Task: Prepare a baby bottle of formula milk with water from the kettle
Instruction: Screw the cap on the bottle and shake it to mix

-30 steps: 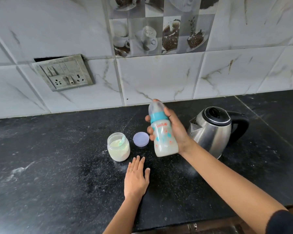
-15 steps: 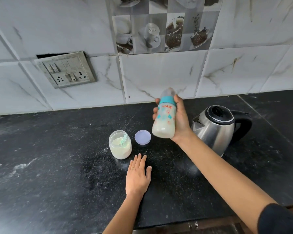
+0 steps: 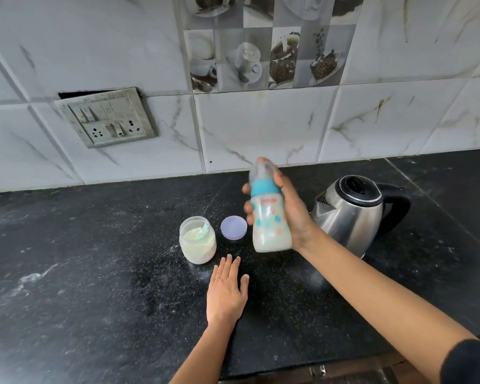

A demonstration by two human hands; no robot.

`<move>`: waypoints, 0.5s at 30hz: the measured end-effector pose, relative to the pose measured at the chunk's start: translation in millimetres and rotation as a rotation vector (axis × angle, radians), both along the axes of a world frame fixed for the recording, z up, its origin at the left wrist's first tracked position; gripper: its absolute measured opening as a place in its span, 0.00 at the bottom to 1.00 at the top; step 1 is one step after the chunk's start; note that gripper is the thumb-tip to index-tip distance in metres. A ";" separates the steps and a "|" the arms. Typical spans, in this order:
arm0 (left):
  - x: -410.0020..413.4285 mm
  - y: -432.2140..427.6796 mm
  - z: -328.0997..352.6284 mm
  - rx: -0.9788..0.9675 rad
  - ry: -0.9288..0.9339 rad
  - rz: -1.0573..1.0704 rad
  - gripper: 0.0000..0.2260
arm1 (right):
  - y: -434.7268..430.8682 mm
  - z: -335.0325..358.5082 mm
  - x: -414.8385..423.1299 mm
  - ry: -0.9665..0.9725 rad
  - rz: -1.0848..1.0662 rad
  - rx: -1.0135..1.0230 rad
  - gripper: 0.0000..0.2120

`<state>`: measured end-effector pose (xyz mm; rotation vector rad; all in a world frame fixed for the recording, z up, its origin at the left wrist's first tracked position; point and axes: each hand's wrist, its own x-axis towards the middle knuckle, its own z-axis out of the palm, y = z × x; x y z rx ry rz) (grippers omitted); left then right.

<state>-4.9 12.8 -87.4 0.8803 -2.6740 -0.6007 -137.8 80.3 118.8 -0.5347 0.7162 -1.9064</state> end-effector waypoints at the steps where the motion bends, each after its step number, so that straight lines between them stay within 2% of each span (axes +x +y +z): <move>1: -0.3 -0.3 0.0 0.001 0.000 -0.003 0.24 | -2.1 3.3 -5.9 -0.071 -0.007 -0.013 0.15; 3: -0.5 -0.8 -0.5 -0.001 -0.004 -0.006 0.24 | -3.4 5.2 -13.8 -0.176 -0.057 0.017 0.20; 4: -0.1 -0.6 -0.2 -0.001 -0.008 -0.006 0.24 | -2.8 2.4 -12.8 -0.163 -0.059 0.039 0.21; 8: 0.0 -1.0 0.0 0.000 -0.014 -0.005 0.24 | 4.4 -11.1 4.5 0.060 -0.063 0.080 0.14; 10: 0.0 -0.8 0.0 -0.009 -0.018 -0.006 0.24 | 2.2 -4.0 -4.3 -0.046 -0.069 0.057 0.16; 12: 0.0 -0.9 -0.3 -0.012 -0.018 -0.006 0.24 | 1.4 3.1 -14.1 -0.182 -0.106 0.054 0.23; 13: 0.2 -0.8 -0.1 -0.011 -0.016 -0.006 0.24 | 1.7 2.3 -15.5 -0.182 -0.101 0.065 0.24; 15: 0.1 -0.7 0.3 -0.002 -0.012 -0.006 0.24 | 3.2 -5.7 -9.0 -0.087 -0.065 0.102 0.20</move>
